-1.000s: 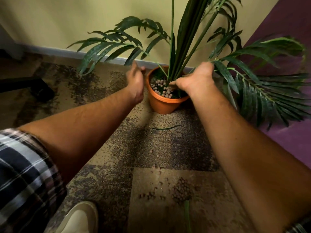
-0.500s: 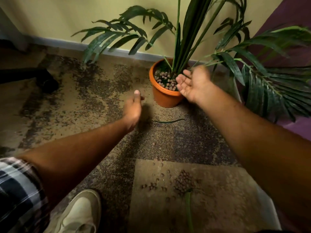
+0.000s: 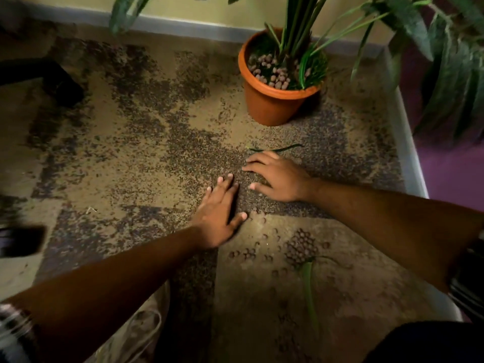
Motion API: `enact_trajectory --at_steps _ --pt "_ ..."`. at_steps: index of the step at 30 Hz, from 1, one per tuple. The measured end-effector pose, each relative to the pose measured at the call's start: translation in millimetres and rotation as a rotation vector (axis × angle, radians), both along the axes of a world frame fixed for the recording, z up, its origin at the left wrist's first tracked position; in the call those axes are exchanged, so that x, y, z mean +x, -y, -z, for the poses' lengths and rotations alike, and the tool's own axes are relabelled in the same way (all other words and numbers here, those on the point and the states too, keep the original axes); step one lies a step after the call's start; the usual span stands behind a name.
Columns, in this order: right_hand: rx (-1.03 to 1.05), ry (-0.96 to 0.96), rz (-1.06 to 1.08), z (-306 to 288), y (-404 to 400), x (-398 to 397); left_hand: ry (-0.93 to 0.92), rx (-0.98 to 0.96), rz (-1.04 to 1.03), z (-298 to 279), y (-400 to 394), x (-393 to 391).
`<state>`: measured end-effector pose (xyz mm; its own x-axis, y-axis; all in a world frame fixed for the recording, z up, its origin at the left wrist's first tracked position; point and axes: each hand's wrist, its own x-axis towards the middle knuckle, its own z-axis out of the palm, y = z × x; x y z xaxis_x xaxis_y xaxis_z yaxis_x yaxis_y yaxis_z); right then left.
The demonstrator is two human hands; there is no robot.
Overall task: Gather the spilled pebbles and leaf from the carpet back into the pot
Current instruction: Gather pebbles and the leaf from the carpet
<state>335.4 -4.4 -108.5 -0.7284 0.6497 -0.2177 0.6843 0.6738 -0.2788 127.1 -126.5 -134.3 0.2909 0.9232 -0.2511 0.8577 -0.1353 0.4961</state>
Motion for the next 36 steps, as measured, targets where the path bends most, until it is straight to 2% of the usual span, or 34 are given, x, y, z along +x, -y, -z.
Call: enact_trajectory --at_steps 3,8,11,13,16,20,22,26,29,31,32,34,36 --pt "-0.003 -0.041 0.028 21 33 -6 -0.036 0.039 0.067 5 30 -4" --pt "0.022 -0.089 -0.063 31 92 9 -0.145 0.108 0.195 10 50 -10" --pt "0.086 -0.209 -0.088 22 85 22 -0.147 0.131 0.240 8 53 -12" --pt "0.180 -0.235 0.012 13 61 28 -0.164 0.145 0.271 6 53 -13" --pt "0.190 -0.141 0.202 14 25 41 -0.197 0.143 0.281 3 52 -14" --pt "0.111 0.026 0.155 36 42 61 -0.262 0.147 0.301 4 53 -10" --pt "0.087 -0.021 0.086 38 64 64 -0.286 0.158 0.334 5 54 -9" --pt "-0.031 -0.233 -0.085 28 92 53 -0.286 0.163 0.385 9 56 -7" --pt "0.045 -0.342 0.034 20 79 40 -0.292 0.169 0.385 9 56 -6" --pt "0.062 -0.271 0.138 21 67 36 -0.289 0.176 0.376 9 57 -5" --pt "0.045 -0.184 0.119 22 65 35 -0.291 0.178 0.372 9 57 -5" --pt "0.037 -0.035 -0.013 26 77 37 -0.300 0.177 0.368 10 57 -5" --pt "0.052 0.001 -0.138 26 98 38 -0.302 0.180 0.368 11 57 -5"
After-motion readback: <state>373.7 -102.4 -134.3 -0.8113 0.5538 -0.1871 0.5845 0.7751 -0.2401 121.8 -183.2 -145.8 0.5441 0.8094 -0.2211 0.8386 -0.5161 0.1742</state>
